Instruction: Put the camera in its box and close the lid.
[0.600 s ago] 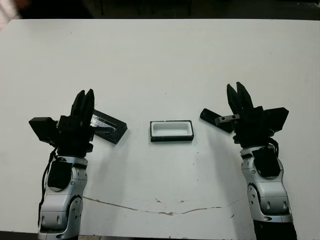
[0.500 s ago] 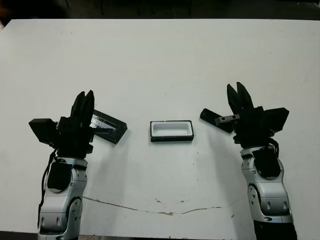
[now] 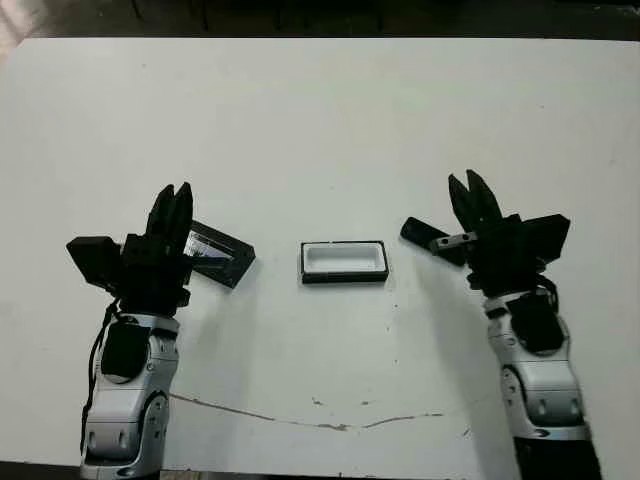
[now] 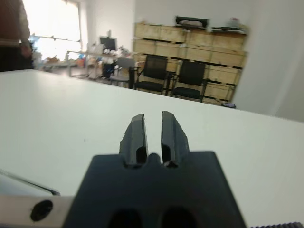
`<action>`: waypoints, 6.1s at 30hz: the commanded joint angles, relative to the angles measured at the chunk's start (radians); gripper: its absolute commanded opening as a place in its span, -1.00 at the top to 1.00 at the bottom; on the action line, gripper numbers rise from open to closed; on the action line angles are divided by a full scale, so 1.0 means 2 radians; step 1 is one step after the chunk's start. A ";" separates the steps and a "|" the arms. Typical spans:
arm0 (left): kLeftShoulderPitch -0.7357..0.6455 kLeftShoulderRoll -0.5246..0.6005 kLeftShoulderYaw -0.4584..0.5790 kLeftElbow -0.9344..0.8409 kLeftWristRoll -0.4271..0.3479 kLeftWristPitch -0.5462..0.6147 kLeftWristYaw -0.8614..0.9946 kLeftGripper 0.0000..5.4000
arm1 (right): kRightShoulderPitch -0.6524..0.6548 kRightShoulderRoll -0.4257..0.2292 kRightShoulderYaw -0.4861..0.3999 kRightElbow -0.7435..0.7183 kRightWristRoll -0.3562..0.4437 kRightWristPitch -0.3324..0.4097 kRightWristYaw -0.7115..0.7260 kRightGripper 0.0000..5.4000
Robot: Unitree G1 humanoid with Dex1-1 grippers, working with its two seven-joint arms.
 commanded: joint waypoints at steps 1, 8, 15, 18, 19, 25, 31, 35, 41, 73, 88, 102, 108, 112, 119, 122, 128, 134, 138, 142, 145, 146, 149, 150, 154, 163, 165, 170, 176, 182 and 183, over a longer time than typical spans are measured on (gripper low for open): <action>0.015 0.001 0.002 0.000 0.002 -0.002 0.002 1.00 | -0.016 -0.056 -0.022 0.024 0.036 0.026 0.064 1.00; 0.017 -0.001 0.001 0.001 -0.001 -0.002 0.003 1.00 | -0.060 -0.176 -0.034 0.033 0.084 0.141 0.177 0.72; 0.018 -0.002 0.000 0.003 0.001 -0.004 0.003 1.00 | -0.086 -0.223 0.000 0.046 0.087 0.172 0.258 0.14; 0.019 0.000 0.001 0.005 0.005 -0.006 0.004 1.00 | -0.096 -0.239 0.027 0.050 0.074 0.180 0.289 -0.11; 0.019 0.001 0.002 0.005 0.006 -0.007 0.004 1.00 | -0.098 -0.242 0.036 0.051 0.070 0.179 0.298 -0.19; 0.025 0.002 0.003 0.001 0.008 -0.006 0.005 1.00 | -0.106 -0.240 0.063 0.070 0.066 0.191 0.322 -0.68; 0.028 0.001 0.005 -0.002 0.001 -0.001 0.004 1.00 | -0.107 -0.235 0.070 0.095 0.067 0.183 0.333 -0.99; 0.027 0.004 0.005 0.001 0.000 0.001 0.002 1.00 | -0.104 -0.228 0.067 0.116 0.068 0.168 0.336 -0.99; 0.028 0.007 0.006 0.003 0.000 -0.001 0.000 1.00 | -0.105 -0.221 0.067 0.147 0.066 0.165 0.335 -0.99; 0.034 0.003 0.001 0.001 0.009 -0.001 0.004 1.00 | -0.085 -0.207 0.102 0.198 0.001 0.087 0.312 -0.21; 0.037 0.005 0.004 -0.001 0.001 0.002 0.000 1.00 | -0.073 -0.181 0.099 0.237 0.020 0.084 0.322 -0.21; 0.039 0.007 0.008 -0.007 -0.008 0.011 -0.003 1.00 | -0.058 -0.169 0.107 0.253 0.024 0.081 0.326 -0.21; 0.039 0.010 0.009 -0.005 0.000 0.006 -0.004 1.00 | -0.048 -0.164 0.113 0.267 0.017 0.057 0.322 -0.21; 0.040 0.008 0.009 -0.008 -0.003 0.011 -0.003 1.00 | -0.049 -0.160 0.114 0.277 0.024 0.054 0.329 -0.21; 0.041 0.008 0.009 -0.007 -0.001 0.009 -0.003 1.00 | -0.046 -0.154 0.115 0.287 0.026 0.054 0.322 -0.21; 0.042 0.009 0.009 -0.009 -0.002 0.011 -0.003 1.00 | -0.046 -0.146 0.116 0.301 0.032 0.052 0.329 -0.21; 0.043 0.012 0.012 -0.009 -0.001 0.010 -0.005 1.00 | -0.049 -0.134 0.113 0.331 0.037 0.028 0.338 -0.21; 0.044 0.013 0.014 -0.009 -0.006 0.011 -0.009 1.00 | -0.044 -0.142 0.119 0.312 0.030 0.040 0.328 0.12; 0.043 0.016 0.014 -0.004 -0.004 0.004 -0.013 1.00 | -0.049 -0.131 0.114 0.344 0.045 0.025 0.348 0.46; 0.043 0.018 0.015 -0.004 -0.004 0.006 -0.013 1.00 | -0.055 -0.124 0.112 0.363 0.053 0.022 0.355 0.77; 0.044 0.018 0.015 -0.005 -0.007 0.008 -0.013 1.00 | -0.056 -0.128 0.115 0.355 0.050 0.032 0.351 0.90; 0.043 0.018 0.015 -0.005 -0.008 0.008 -0.014 1.00 | -0.056 -0.129 0.116 0.351 0.049 0.033 0.350 0.91; 0.043 0.019 0.014 -0.005 -0.007 0.009 -0.012 1.00 | -0.058 -0.134 0.116 0.347 0.046 0.025 0.352 0.91; 0.043 0.019 0.014 -0.005 -0.006 0.008 -0.011 1.00 | -0.058 -0.136 0.116 0.344 0.045 0.026 0.352 0.91; 0.043 0.018 0.012 -0.008 -0.003 0.011 -0.008 1.00 | -0.059 -0.144 0.113 0.324 0.049 0.045 0.347 0.91; 0.043 0.014 0.009 -0.010 -0.010 0.015 -0.004 1.00 | -0.104 -0.136 0.044 0.271 0.173 0.152 0.388 0.92; 0.043 0.013 0.008 -0.010 -0.011 0.015 -0.003 1.00 | -0.125 -0.137 0.035 0.250 0.199 0.189 0.398 0.92; 0.045 0.012 0.004 -0.007 -0.003 0.006 -0.002 1.00 | -0.152 -0.151 0.029 0.148 0.221 0.275 0.370 0.93; 0.050 0.011 0.001 -0.009 0.001 0.002 0.001 1.00 | -0.175 -0.148 0.041 0.108 0.221 0.294 0.380 0.93; 0.052 0.010 -0.001 -0.008 0.002 0.000 0.003 1.00 | -0.204 -0.152 0.076 0.127 0.194 0.282 0.413 0.93; 0.052 0.010 -0.001 -0.008 0.002 0.000 0.003 1.00 | -0.208 -0.152 0.081 0.130 0.188 0.280 0.418 0.93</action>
